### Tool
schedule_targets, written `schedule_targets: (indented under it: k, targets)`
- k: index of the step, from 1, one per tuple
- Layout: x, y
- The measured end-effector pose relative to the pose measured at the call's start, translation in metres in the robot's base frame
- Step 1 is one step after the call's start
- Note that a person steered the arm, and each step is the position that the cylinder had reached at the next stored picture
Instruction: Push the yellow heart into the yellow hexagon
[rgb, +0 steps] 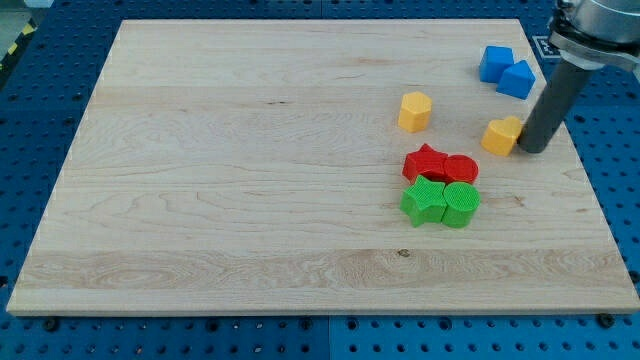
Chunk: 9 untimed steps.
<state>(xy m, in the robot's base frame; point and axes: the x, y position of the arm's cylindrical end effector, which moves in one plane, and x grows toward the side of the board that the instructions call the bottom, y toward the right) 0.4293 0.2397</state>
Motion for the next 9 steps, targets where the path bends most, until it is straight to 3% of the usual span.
schedule_targets:
  k: [3,4,5,7,9]
  targets:
    - [0.021,0.004]
    - [-0.015,-0.005]
    - [-0.016,-0.011]
    - [-0.059,-0.036]
    - [-0.017,-0.001]
